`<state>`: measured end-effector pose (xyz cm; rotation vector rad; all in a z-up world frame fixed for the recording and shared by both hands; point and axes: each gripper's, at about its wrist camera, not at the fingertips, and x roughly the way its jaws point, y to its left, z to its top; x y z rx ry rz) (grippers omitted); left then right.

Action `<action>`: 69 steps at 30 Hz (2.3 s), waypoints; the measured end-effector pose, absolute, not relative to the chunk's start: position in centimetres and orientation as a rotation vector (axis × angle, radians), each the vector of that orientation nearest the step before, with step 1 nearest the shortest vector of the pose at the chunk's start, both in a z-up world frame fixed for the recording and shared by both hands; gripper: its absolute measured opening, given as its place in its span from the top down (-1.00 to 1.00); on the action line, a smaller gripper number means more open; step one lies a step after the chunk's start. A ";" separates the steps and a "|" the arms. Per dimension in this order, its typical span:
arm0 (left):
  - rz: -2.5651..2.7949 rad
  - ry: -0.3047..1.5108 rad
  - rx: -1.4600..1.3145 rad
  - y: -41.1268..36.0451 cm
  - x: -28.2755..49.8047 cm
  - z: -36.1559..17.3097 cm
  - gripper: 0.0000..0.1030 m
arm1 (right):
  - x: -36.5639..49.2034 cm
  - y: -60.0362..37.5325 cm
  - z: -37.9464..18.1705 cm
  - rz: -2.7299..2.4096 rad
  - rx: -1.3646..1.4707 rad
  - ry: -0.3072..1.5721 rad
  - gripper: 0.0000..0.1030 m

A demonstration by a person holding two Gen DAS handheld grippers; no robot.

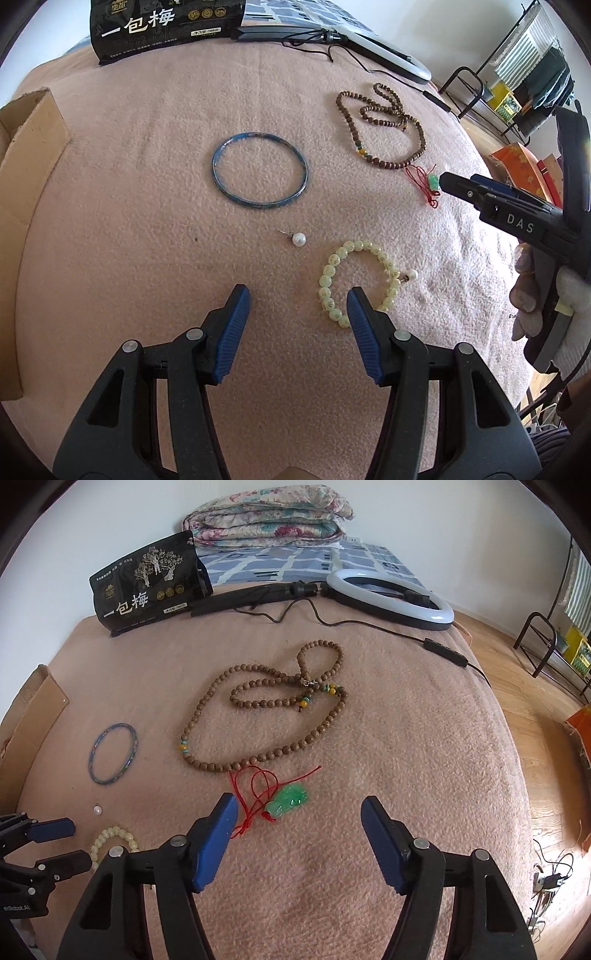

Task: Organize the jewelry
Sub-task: 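Move both tools back over the remaining jewelry on the blanket, then grasp the pale jade bead bracelet with the left tool while the right tool grasps the green pendant, then carry the bracelet with the left tool while the right tool carries the pendant to the box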

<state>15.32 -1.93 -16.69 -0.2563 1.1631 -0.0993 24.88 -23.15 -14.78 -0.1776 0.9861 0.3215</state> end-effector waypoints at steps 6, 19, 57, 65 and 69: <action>-0.089 1.145 -0.189 -2.9 15.5 -17.3 0.01 | 26.0 -23.5 -15.7 0.324 -0.138 1.008 -0.15; -0.079 1.100 -0.138 -2.9 15.5 -17.6 0.59 | 26.7 -23.3 -17.2 0.352 -0.149 1.010 -0.14; -0.181 0.998 -0.280 -1.5 13.5 -11.9 0.90 | 23.2 -21.7 -13.4 0.429 -0.173 0.947 0.64; -0.167 0.958 -0.291 -0.1 12.9 -10.4 0.90 | 22.0 -20.9 -11.6 0.445 -0.175 0.917 0.64; -0.157 0.932 -0.296 0.8 12.4 -9.5 0.90 | 21.3 -20.5 -10.6 0.456 -0.177 0.903 0.64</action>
